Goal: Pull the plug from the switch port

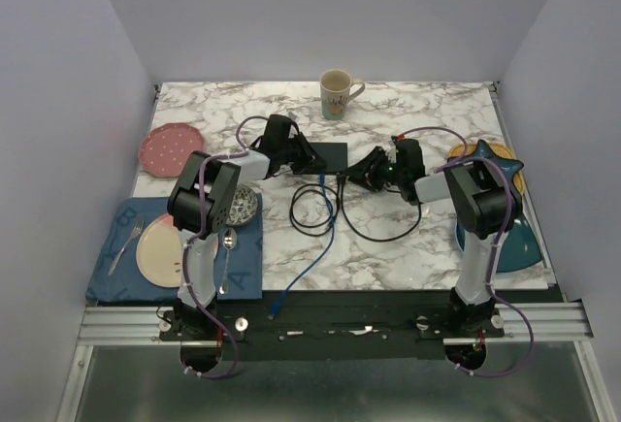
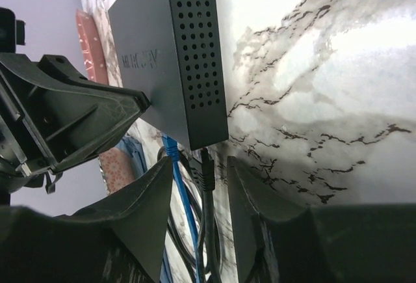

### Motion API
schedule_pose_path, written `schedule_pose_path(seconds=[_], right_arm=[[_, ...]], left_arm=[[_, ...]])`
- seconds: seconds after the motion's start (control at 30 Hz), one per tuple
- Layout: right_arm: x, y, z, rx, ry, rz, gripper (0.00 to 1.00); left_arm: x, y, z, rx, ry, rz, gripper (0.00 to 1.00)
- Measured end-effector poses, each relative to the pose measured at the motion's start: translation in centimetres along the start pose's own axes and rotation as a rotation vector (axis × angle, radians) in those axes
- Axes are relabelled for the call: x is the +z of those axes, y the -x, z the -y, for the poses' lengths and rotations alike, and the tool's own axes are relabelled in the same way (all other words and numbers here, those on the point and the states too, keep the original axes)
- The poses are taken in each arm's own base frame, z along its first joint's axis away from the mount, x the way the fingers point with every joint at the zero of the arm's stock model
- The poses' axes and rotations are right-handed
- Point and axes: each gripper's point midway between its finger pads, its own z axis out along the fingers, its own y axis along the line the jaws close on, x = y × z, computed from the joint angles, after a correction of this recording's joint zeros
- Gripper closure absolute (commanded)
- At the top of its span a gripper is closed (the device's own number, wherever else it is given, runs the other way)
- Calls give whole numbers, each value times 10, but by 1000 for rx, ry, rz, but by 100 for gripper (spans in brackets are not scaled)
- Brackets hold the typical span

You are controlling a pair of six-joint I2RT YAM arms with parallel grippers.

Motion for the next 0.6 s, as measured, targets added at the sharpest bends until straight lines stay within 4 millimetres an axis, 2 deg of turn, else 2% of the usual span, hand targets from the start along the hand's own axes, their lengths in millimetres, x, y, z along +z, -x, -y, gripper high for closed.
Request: schedule_pose_path(seconds=[0.37, 0.6], right_arm=[[7, 5, -1, 32, 34, 25, 57], [8, 5, 1, 41, 30, 30, 63]], left_arm=[[-2, -1, -1, 0, -2, 2, 80], [-2, -1, -1, -2, -4, 3, 80]])
